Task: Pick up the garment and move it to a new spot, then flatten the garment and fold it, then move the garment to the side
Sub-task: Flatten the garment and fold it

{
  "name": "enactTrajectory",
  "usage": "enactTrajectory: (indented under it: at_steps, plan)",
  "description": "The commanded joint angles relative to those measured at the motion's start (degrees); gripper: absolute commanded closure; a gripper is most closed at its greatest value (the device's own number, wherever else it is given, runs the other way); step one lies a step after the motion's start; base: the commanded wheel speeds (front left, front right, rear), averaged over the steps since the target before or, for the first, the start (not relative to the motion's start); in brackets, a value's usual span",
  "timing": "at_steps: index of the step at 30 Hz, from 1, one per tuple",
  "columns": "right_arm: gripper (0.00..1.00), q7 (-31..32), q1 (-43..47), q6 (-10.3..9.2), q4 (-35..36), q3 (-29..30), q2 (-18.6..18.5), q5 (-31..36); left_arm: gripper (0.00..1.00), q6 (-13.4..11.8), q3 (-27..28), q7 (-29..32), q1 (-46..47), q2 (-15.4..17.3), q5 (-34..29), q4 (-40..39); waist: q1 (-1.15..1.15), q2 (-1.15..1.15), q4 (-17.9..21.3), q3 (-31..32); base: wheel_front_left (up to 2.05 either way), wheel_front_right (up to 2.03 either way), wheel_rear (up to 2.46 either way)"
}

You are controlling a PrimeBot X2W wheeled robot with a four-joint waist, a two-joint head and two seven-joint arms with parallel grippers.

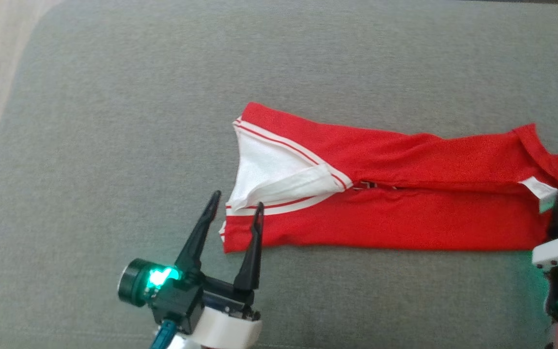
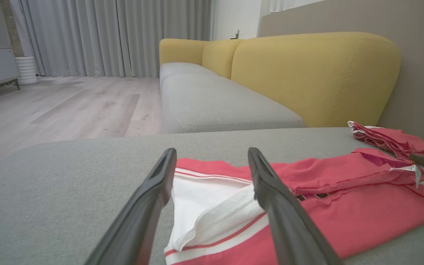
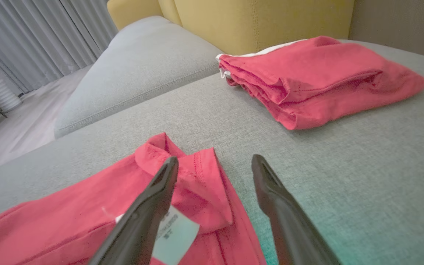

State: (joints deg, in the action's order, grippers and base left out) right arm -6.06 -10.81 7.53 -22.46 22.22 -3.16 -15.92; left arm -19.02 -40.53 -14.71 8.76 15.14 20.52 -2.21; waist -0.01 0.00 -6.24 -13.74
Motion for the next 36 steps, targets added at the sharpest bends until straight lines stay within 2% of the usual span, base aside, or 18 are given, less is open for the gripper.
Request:
enactTrajectory:
  at_steps: [1,5,8,9,10,11,12,17,21,24,28,30,32,33,36]
  plan:
    - [0.0,-0.31,-1.97,-0.04,-0.46,0.9,-0.39,1.9,0.0,0.97,2.81,-0.29,0.56,-0.48,-1.0,-1.24,0.01,0.0,-1.44,0.21,0.0,0.0,0.0]
    - [0.0,1.06,-5.41,-0.04,-7.56,6.31,-0.09,7.98,0.0,3.81,5.33,-0.29,-0.37,-2.6,-3.23,-0.14,0.01,0.0,-3.01,0.15,0.0,0.0,0.0]
    - [0.0,3.28,-6.26,-0.04,-11.2,6.92,0.16,10.55,0.0,5.59,7.24,-0.29,-1.01,-3.84,-4.47,0.36,0.01,0.0,-3.69,0.21,0.0,0.0,0.0]
    - [0.03,3.62,-6.37,-0.04,-12.09,6.57,0.2,10.67,0.0,6.11,7.84,-0.29,-1.26,-4.23,-4.86,0.5,0.01,0.0,-3.81,0.26,0.0,0.0,0.0]
    - [0.51,3.83,-6.47,-0.04,-13.13,5.8,0.23,10.07,0.0,6.62,8.39,-0.29,-1.51,-4.62,-5.23,0.66,0.01,0.0,-3.9,0.32,0.0,0.0,0.0]
    - [0.89,3.68,-6.49,-0.04,-14.08,4.74,0.24,9.25,0.0,7.12,8.9,-0.29,-1.78,-4.98,-5.58,0.81,0.01,0.0,-3.9,0.4,0.0,0.0,0.0]
    - [1.0,3.25,-6.43,-0.04,-14.88,3.69,0.25,8.52,0.0,7.61,9.39,-0.29,-2.07,-5.34,-5.92,0.93,0.01,0.0,-3.84,0.49,0.0,0.0,0.0]
    - [1.0,-1.21,-6.55,-0.04,-15.99,1.73,0.26,6.45,0.0,9.87,11.63,-0.29,-3.3,-6.97,-7.39,1.44,0.01,0.0,-2.97,1.24,0.0,0.0,0.0]
    - [1.0,-3.64,-7.24,-0.04,-14.13,3.16,-0.23,6.38,0.0,11.12,13.6,-0.29,-4.14,-7.72,-8.44,1.69,0.01,0.0,-1.8,2.23,0.0,0.0,0.0]
    - [1.0,-3.48,-7.53,-0.04,-11.69,4.98,-2.29,6.0,0.0,11.88,14.81,-0.29,-4.8,-8.17,-9.25,1.65,0.01,0.0,-0.99,2.76,0.0,0.0,0.0]
    - [1.0,-1.57,-7.19,-0.04,-7.13,7.12,-5.71,4.59,0.0,12.78,16.02,-0.29,-5.33,-8.82,-10.01,1.84,0.01,0.0,-0.32,3.14,0.0,0.0,0.0]
    - [1.0,-0.32,-7.23,-0.04,-3.87,6.58,-6.03,2.84,0.0,13.19,16.52,-0.29,-5.53,-9.11,-10.36,1.93,0.01,0.0,-0.15,3.39,0.0,0.0,0.0]
    - [1.0,0.94,-7.22,-0.04,0.61,4.67,-5.33,1.21,0.0,13.55,16.97,-0.29,-5.84,-9.34,-10.72,2.06,0.01,0.0,-0.01,3.71,0.0,0.0,0.0]
    - [1.0,0.94,-7.22,-0.04,0.61,4.67,-5.33,1.21,0.0,13.55,16.97,-0.29,-5.84,-9.34,-10.72,2.06,0.01,0.0,-0.01,3.71,0.0,0.0,0.0]
    - [1.0,3.08,-6.91,-0.04,8.77,0.41,-2.36,-1.2,0.0,14.01,17.41,-0.29,-6.54,-9.57,-11.15,2.58,0.01,0.0,-0.08,4.28,0.0,0.0,0.0]
